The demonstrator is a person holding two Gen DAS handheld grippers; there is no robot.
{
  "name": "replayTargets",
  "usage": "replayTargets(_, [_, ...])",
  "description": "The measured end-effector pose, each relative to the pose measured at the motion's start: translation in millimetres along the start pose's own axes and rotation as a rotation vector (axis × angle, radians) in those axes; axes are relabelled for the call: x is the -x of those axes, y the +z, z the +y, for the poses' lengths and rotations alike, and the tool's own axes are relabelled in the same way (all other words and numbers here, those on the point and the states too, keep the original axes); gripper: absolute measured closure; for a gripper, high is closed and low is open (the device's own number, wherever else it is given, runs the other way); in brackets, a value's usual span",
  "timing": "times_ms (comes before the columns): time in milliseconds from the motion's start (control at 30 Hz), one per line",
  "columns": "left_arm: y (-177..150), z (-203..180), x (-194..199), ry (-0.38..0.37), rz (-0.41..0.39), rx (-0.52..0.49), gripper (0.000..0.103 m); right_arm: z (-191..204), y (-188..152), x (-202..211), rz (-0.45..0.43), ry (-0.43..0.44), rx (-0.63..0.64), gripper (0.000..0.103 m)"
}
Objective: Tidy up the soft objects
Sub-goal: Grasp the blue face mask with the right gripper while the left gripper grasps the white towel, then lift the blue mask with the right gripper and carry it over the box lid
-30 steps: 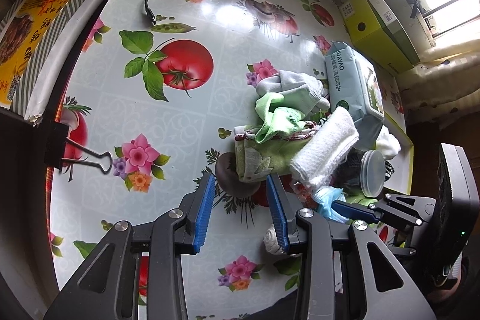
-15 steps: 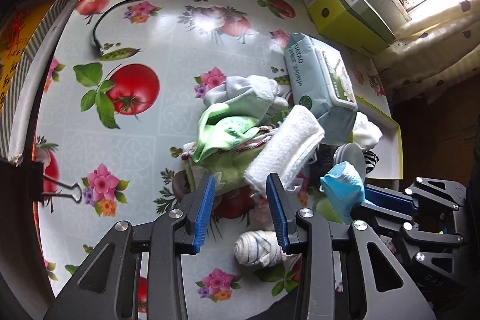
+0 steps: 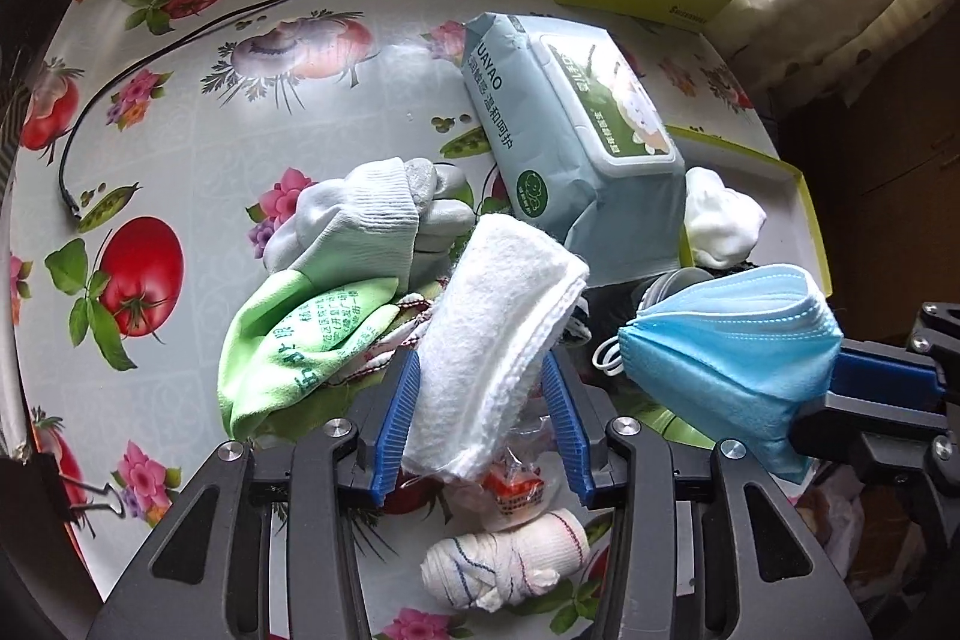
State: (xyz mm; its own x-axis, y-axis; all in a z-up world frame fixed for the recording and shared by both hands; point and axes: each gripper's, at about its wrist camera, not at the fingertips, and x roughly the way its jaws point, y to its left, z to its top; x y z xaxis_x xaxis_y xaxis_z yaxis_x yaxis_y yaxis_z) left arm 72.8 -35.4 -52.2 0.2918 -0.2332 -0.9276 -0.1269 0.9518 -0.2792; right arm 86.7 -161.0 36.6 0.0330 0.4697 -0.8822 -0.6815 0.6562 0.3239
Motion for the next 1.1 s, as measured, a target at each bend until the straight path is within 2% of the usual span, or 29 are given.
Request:
replayTargets(133, [1.4, -3.5, -9.7, 0.042, 0.017, -0.036, 0.059, -0.1, -1.4, -0.8, 0.006, 0.000, -0.001, 0.089])
replayTargets(233, [0.7, -3.7, -14.3, 0.043, 0.026, -0.041, 0.060, 0.7, -1.8, -1.9, 0.007, -0.001, -0.003, 0.089])
replayTargets(267, [0.0, -4.3, -13.5, 0.042, 0.020, -0.045, 0.069, 0.6, -1.5, -1.9, 0.006, -0.001, -0.002, 0.089])
replayTargets(333, [-1.3, -3.4, -11.8, 0.040, 0.017, -0.042, 0.078, -0.3, -1.9, -2.2, 0.002, -0.002, -0.006, 0.089])
replayTargets(433, [-3.9, 0.7, -4.5, 0.018, 0.001, -0.017, 0.085, -1.9, -2.0, -0.9, -0.006, -0.004, -0.012, 0.089])
replayTargets(700, [-12.8, 12.7, 29.3, -0.046, -0.060, 0.064, 0.086, -0.6, -1.9, 5.7, -0.028, -0.005, -0.009, 0.089])
replayTargets(867, [-13.5, 16.0, 46.1, -0.058, -0.093, 0.094, 0.086, 0.2, -1.3, 7.9, -0.037, -0.005, -0.005, 0.089])
replayTargets(1100, [-10.6, 8.0, 51.2, -0.071, -0.096, 0.085, 0.086, -0.7, -1.8, 13.0, -0.052, -0.013, -0.008, 0.089])
